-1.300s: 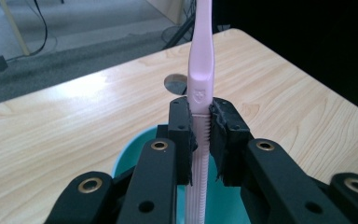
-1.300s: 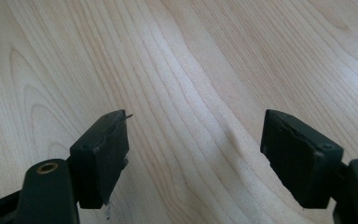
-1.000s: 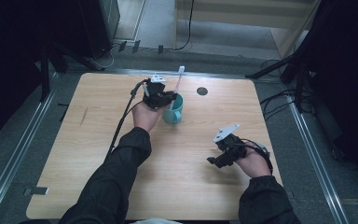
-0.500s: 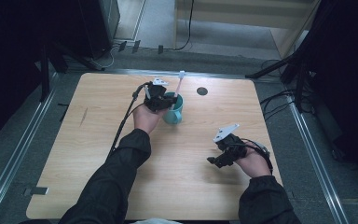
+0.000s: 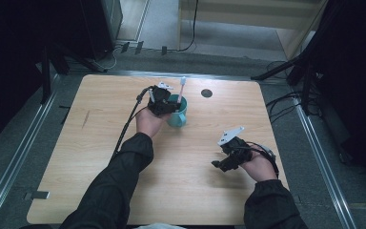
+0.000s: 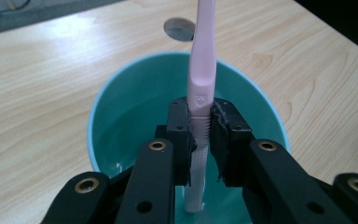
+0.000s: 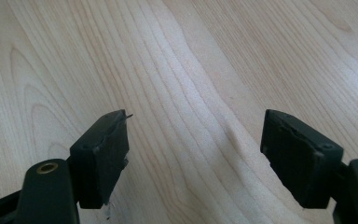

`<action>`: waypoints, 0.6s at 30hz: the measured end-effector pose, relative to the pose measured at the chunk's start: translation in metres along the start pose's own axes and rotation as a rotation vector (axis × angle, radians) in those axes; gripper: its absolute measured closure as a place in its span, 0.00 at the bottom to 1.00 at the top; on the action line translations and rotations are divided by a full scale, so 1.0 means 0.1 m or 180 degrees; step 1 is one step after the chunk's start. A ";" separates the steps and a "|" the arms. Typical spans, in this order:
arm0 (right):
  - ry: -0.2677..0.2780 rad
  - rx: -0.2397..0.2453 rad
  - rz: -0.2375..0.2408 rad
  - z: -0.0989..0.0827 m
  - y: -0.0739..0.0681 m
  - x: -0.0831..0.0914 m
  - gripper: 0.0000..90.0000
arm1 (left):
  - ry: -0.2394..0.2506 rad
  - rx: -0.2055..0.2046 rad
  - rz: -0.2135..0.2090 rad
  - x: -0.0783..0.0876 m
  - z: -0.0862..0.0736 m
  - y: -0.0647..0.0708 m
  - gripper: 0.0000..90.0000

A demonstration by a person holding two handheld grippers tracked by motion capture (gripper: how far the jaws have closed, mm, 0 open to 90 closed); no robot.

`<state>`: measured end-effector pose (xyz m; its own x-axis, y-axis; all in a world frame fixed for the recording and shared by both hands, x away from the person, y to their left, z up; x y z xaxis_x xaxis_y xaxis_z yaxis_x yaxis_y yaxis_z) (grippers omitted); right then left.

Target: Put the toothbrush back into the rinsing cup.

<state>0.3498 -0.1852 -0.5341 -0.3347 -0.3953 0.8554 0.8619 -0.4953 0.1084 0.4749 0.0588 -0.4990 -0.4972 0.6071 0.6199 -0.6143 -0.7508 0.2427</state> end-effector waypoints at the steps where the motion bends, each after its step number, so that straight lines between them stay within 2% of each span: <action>1: 0.0012 0.0007 0.0001 0.00 0.00 0.00 0.26 | 0.0003 0.0016 -0.0011 0.00 0.00 0.00 0.86; 9: 0.0021 0.0004 0.0007 0.00 0.00 0.00 0.26 | -0.0014 -0.0010 -0.0012 0.08 0.05 0.02 0.82; 13: 0.0024 0.0000 0.0007 0.00 0.00 0.01 0.26 | -0.0068 -0.0020 -0.0017 0.17 0.07 0.02 0.77; 18: 0.0017 -0.0031 -0.0003 -0.01 0.02 0.01 0.26 | -0.0054 0.0031 -0.0089 0.35 0.11 0.02 0.71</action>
Point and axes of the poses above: each handheld gripper's, and its own axes: x roughly backward along the jaws, z roughly out of its top, y roughly to its right, the point moved 4 cm from there along -x, roughly forward along the jaws, and after that the axes turned 5 degrees about -z, right-handed, at the moved point
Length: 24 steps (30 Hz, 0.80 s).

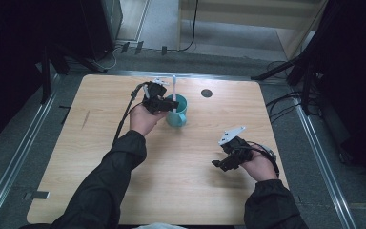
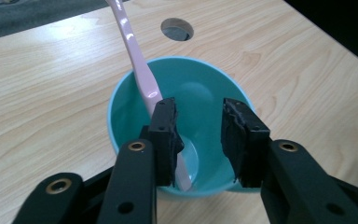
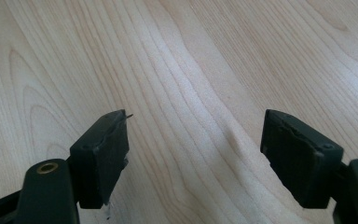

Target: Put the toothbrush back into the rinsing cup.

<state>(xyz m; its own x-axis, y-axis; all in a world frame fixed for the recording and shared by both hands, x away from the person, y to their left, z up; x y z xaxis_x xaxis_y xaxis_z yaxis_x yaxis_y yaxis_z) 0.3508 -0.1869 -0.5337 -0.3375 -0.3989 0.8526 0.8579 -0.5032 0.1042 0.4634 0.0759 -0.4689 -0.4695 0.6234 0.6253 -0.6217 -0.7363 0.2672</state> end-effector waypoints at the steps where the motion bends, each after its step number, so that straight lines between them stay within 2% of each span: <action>1: -0.0003 0.0002 -0.0002 0.00 0.00 0.00 0.26 | -0.0056 -0.0015 -0.0021 0.04 0.00 0.00 0.69; 5: -0.0004 0.0018 0.0007 0.00 -0.01 0.00 0.26 | -0.0112 -0.0052 -0.0029 0.16 0.00 0.00 0.65; 11: -0.0017 -0.0007 -0.0004 -0.01 -0.02 0.01 0.26 | -0.0268 -0.0115 -0.0113 0.34 -0.05 0.04 0.54; 16: -0.0004 0.0005 0.0000 0.00 -0.02 0.01 0.26 | -0.0317 -0.0173 -0.0102 0.48 -0.12 0.02 0.53; 24: -0.0004 -0.0031 -0.0005 -0.02 -0.03 0.02 0.26 | -0.0397 -0.0160 -0.0095 0.67 -0.26 -0.02 0.49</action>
Point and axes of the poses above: each handheld gripper's, and its own axes: x roughly backward along the jaws, z roughly out of its top, y roughly to its right, the point moved 4 cm from there along -x, roughly forward along the jaws, and after that the axes turned 5 degrees about -z, right-handed, at the moved point
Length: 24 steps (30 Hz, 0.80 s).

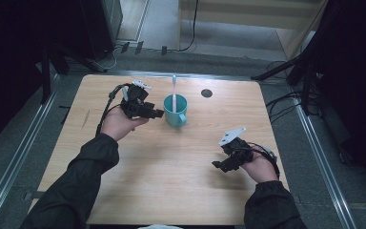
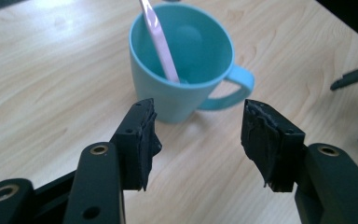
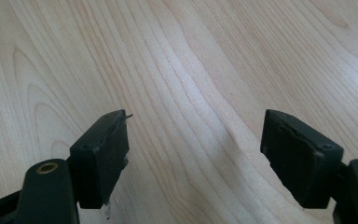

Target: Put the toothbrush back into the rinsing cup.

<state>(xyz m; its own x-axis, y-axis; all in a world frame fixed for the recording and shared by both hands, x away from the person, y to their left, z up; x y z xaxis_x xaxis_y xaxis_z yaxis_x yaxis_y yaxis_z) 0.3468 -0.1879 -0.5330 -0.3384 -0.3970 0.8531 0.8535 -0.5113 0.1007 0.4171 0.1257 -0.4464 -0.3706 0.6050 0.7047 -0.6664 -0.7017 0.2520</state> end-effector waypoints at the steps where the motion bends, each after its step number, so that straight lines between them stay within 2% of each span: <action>1: 0.0010 0.0001 0.0000 0.00 0.00 0.00 0.26 | 0.0000 0.0000 -0.0011 0.02 -0.02 0.00 0.49; 4: 0.0014 -0.0033 -0.0003 -0.01 0.00 0.01 0.26 | -0.0030 0.0006 -0.0035 0.07 -0.09 0.00 0.48; 9: 0.0028 -0.0067 -0.0020 -0.04 0.01 0.02 0.26 | -0.0103 0.0007 -0.0149 0.13 -0.20 0.01 0.47; 14: 0.0008 -0.0130 -0.0047 -0.09 0.01 0.05 0.26 | -0.0145 0.0037 -0.0163 0.17 -0.31 0.02 0.47; 20: 0.0013 -0.0137 -0.0070 -0.15 0.01 0.07 0.26 | -0.0175 -0.0028 -0.0116 0.17 -0.43 0.01 0.46; 24: -0.0006 -0.0164 -0.0090 -0.19 0.01 0.09 0.26 | -0.0085 -0.0027 -0.0131 0.18 -0.53 0.00 0.46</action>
Point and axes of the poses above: each handheld gripper's, and its own axes: x roughly backward along the jaws, z roughly out of its top, y roughly to its right, the point moved 4 cm from there along -x, roughly forward along the jaws, and after that the axes turned 5 degrees about -z, right-handed, at the moved point
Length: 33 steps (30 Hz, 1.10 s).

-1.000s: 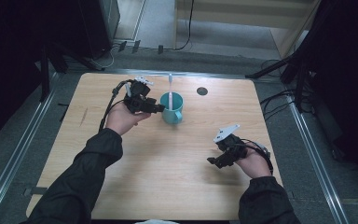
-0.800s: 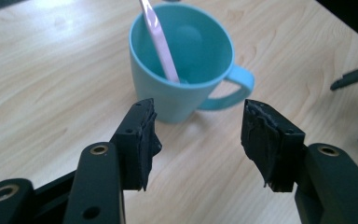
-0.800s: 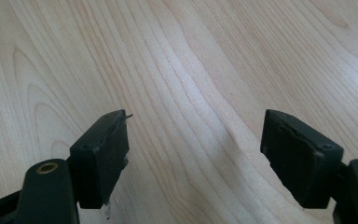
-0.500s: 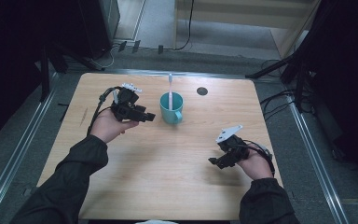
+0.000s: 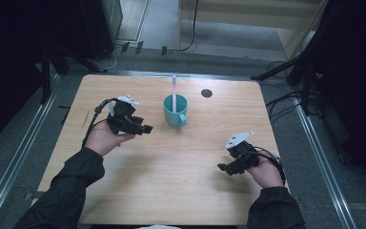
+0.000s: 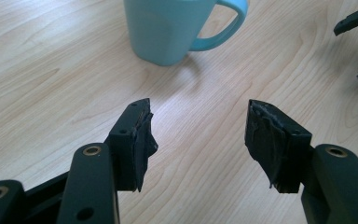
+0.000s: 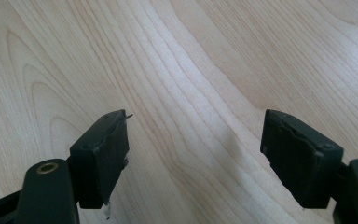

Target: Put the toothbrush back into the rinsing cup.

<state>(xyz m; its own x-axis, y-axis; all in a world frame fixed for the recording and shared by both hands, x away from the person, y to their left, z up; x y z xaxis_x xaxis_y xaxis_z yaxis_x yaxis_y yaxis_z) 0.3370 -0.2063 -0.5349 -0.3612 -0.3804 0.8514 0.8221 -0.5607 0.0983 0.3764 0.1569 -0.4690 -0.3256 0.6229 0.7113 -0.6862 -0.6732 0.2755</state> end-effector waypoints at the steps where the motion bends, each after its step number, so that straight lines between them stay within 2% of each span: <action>1: 0.0000 -0.0010 0.0001 -0.01 0.00 0.00 0.26 | 0.0020 0.0024 0.0001 0.00 -0.02 0.00 0.46; 9: 0.0005 -0.0031 -0.0001 -0.04 0.00 0.02 0.26 | 0.0021 0.0049 -0.0002 -0.02 -0.19 -0.01 0.46; 21: 0.0003 0.0005 0.0001 -0.03 0.00 0.02 0.26 | -0.0060 0.0035 0.0100 0.01 -0.48 -0.05 0.45; 26: -0.0030 0.0005 0.0014 -0.02 -0.01 0.01 0.26 | 0.0014 0.0090 0.0128 0.06 -0.56 -0.08 0.45; 33: -0.0039 0.0050 0.0026 -0.01 -0.03 0.00 0.26 | -0.0039 0.0192 0.0190 0.07 -0.64 -0.19 0.45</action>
<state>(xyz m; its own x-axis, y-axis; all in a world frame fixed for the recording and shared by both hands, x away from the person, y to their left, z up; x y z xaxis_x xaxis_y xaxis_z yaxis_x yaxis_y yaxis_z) 0.3340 -0.2053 -0.5359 -0.3491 -0.3758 0.8584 0.8319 -0.5460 0.0993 0.3456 0.1995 -0.5112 -0.3566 0.5763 0.7353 -0.6253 -0.7320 0.2705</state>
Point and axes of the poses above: each handheld gripper's, and its own axes: x roughly backward along the jaws, z roughly out of its top, y roughly to its right, the point moved 4 cm from there along -x, roughly forward along the jaws, and after that the axes turned 5 degrees about -z, right-handed, at the moved point
